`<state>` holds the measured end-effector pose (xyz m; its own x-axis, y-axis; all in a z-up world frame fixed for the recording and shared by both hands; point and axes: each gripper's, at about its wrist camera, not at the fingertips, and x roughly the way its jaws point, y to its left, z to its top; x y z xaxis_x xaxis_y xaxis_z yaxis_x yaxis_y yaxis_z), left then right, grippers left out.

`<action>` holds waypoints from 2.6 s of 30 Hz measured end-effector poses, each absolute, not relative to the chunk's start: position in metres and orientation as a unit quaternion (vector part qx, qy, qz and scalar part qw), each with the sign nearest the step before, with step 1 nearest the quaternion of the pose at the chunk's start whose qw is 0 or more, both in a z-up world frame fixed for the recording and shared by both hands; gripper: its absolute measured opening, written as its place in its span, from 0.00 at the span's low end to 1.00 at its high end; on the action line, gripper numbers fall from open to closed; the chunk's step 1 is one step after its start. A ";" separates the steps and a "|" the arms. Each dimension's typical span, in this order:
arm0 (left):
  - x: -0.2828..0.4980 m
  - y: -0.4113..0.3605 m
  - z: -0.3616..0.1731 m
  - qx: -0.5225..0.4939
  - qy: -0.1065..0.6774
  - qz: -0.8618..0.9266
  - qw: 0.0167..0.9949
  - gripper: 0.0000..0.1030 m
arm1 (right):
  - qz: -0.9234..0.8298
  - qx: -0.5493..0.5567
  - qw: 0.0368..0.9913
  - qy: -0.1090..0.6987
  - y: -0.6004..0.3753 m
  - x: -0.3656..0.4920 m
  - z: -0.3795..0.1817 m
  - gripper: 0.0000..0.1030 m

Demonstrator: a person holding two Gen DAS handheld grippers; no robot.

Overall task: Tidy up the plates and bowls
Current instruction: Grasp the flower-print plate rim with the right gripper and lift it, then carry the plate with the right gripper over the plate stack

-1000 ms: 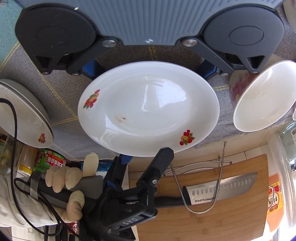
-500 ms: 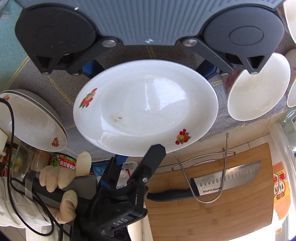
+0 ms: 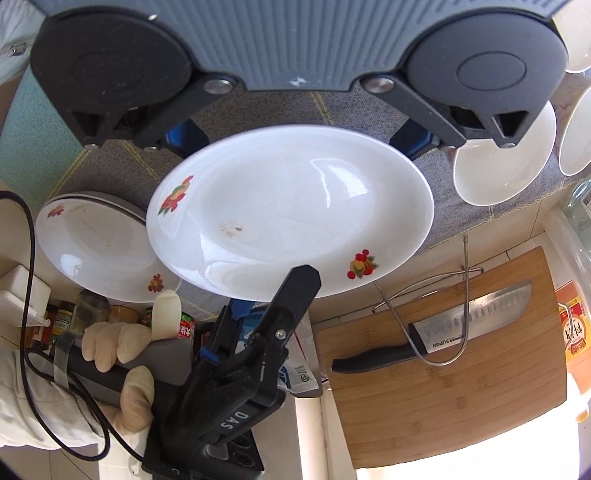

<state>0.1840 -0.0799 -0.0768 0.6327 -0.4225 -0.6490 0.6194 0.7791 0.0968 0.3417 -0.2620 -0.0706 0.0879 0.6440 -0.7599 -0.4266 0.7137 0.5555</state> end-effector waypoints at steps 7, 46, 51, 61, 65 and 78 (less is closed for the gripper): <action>0.171 -0.089 -0.069 0.165 0.302 -0.313 0.885 0.99 | 0.357 0.106 0.742 0.558 -0.278 0.319 -0.061 1.00; 0.124 -0.174 -0.081 0.206 0.302 -0.441 0.820 0.99 | 0.249 0.173 0.791 0.531 -0.403 0.194 -0.063 1.00; 0.129 -0.181 -0.080 0.207 0.310 -0.451 0.811 0.99 | 0.241 0.184 0.791 0.531 -0.413 0.188 -0.069 1.00; 0.133 -0.185 -0.080 0.213 0.316 -0.458 0.803 0.99 | 0.233 0.192 0.793 0.529 -0.421 0.185 -0.074 1.00; 0.135 -0.187 -0.081 0.215 0.316 -0.460 0.802 0.99 | 0.229 0.193 0.793 0.530 -0.422 0.185 -0.076 1.00; 0.141 -0.192 -0.084 0.221 0.313 -0.470 0.795 0.99 | 0.214 0.202 0.800 0.523 -0.430 0.181 -0.075 1.00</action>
